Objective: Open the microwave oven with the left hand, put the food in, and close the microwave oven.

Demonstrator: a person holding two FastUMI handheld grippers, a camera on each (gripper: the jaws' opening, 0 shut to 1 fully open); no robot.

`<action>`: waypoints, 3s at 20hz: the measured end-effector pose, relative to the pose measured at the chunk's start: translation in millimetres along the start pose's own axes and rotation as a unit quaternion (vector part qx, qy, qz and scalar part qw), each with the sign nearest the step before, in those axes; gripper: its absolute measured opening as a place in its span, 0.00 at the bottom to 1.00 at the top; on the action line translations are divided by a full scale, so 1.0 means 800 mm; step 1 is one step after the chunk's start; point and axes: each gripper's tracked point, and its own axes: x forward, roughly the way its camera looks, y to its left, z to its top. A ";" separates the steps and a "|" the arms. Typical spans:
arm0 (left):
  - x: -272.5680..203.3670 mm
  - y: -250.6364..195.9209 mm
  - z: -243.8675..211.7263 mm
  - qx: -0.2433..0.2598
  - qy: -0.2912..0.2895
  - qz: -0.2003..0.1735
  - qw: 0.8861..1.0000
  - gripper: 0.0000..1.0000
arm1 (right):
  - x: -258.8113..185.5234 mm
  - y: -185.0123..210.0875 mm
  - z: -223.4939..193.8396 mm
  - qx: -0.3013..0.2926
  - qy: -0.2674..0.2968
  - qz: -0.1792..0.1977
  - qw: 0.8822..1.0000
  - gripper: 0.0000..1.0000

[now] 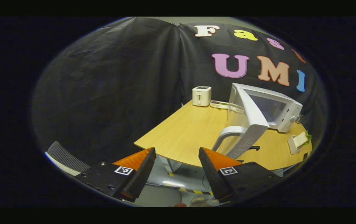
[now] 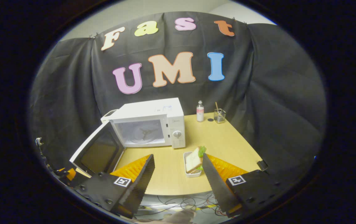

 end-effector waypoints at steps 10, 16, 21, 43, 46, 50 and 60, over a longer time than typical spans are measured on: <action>-0.042 0.009 0.104 -0.024 -0.096 0.079 0.992 0.84 | 0.078 -0.036 -0.031 0.013 0.121 0.009 0.993 0.97; -0.030 -0.022 0.159 -0.061 -0.137 0.122 0.981 0.84 | 0.160 -0.070 -0.053 0.002 0.220 0.023 0.975 0.94; -0.019 -0.048 0.180 -0.066 -0.151 0.155 0.974 0.80 | 0.223 -0.081 -0.087 0.014 0.312 0.059 0.948 0.93; 0.002 -0.113 0.214 -0.083 -0.142 0.182 0.969 0.84 | 0.323 -0.086 -0.183 0.102 0.444 0.102 0.885 0.44; -0.001 -0.110 0.218 -0.071 -0.147 0.187 0.969 0.80 | 0.324 -0.084 -0.175 0.117 0.427 0.097 0.891 0.37; 0.001 -0.114 0.213 -0.076 -0.143 0.177 0.971 0.84 | 0.315 -0.075 -0.150 0.147 0.404 0.109 0.896 0.37; 0.008 -0.109 0.212 -0.066 -0.139 0.159 0.975 0.80 | 0.250 -0.020 -0.092 0.173 0.360 0.151 0.904 0.36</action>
